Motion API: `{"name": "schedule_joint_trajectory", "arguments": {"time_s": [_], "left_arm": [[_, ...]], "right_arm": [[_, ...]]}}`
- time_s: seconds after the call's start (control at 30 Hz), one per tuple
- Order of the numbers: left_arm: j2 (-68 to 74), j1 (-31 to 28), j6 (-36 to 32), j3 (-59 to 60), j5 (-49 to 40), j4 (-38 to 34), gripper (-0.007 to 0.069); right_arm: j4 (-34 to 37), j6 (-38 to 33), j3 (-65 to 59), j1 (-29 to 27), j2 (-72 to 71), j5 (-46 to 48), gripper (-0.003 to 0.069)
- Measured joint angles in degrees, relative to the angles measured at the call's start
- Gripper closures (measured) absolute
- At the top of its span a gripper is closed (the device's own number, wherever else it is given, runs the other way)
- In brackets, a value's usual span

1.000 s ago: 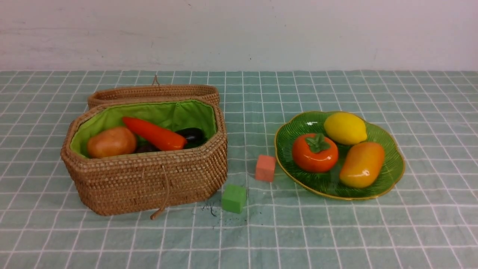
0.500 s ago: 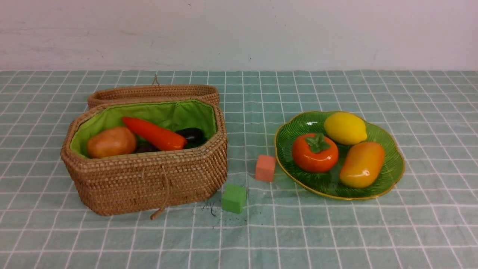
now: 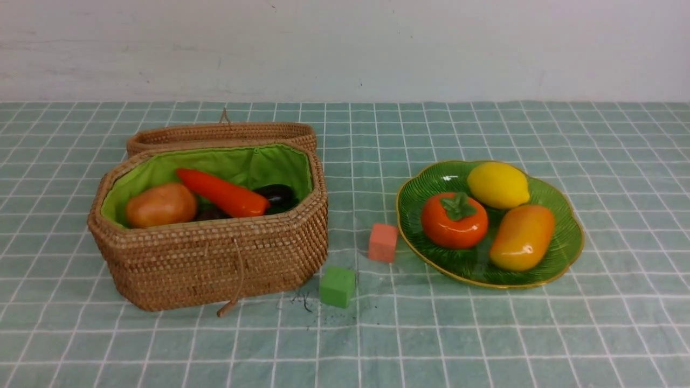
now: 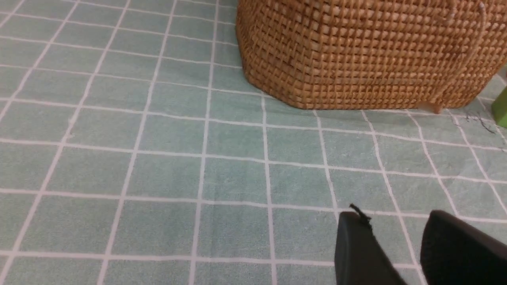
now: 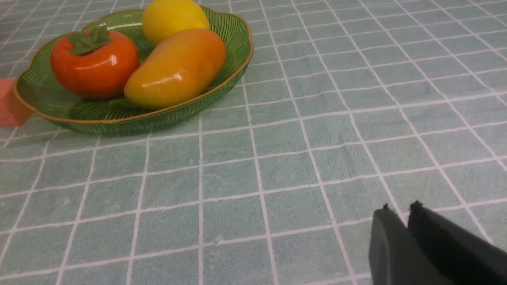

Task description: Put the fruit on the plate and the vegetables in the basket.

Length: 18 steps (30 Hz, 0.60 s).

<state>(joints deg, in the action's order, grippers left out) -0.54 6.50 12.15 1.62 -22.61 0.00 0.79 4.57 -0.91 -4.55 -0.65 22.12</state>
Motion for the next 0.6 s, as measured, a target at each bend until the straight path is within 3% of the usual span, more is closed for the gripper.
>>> {"name": "schedule_joint_trajectory", "arguments": {"time_s": [0.6], "left_arm": [[0.0,0.7,0.0,0.0,0.0,0.0,0.0386]], "right_arm": [[0.0,0.0,0.0,0.0,0.0,0.0,0.0571]]}}
